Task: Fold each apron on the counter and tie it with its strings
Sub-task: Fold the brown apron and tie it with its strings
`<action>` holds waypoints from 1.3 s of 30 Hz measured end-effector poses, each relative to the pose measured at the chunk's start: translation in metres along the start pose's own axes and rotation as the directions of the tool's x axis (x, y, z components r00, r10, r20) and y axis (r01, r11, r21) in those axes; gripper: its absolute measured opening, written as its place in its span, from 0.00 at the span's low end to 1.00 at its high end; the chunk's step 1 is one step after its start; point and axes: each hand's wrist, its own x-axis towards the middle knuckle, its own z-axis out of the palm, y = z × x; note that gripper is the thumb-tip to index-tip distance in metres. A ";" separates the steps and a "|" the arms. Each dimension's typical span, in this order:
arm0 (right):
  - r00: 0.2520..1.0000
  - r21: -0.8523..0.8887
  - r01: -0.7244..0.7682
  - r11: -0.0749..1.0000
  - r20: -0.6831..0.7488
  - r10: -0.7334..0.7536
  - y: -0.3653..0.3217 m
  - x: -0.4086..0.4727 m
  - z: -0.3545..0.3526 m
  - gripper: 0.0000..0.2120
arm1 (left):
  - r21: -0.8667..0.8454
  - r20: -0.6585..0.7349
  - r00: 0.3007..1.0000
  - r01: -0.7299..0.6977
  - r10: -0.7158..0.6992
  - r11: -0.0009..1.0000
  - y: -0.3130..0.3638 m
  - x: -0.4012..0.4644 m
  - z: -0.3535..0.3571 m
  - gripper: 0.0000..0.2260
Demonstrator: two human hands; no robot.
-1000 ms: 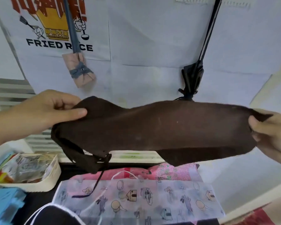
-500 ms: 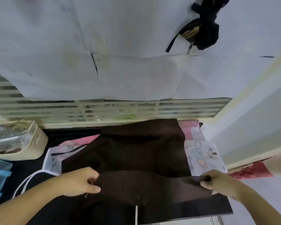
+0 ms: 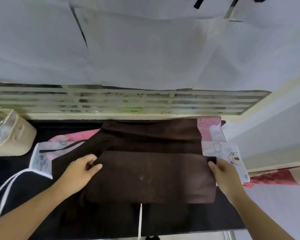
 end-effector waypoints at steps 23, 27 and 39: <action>0.721 -0.050 -0.670 0.741 0.197 0.665 0.017 -0.029 0.039 0.05 | -0.447 0.702 0.467 0.877 -0.538 0.178 -0.070 -0.046 0.012 0.27; 0.746 -0.039 -0.652 0.757 0.140 0.651 0.022 -0.035 0.036 0.04 | -0.446 0.740 0.424 0.890 -0.522 0.091 -0.064 -0.049 0.018 0.34; 0.672 0.425 -0.716 0.554 0.204 0.711 0.016 -0.063 0.039 0.10 | -0.902 0.262 0.626 0.429 -0.735 0.043 -0.068 -0.060 0.053 0.11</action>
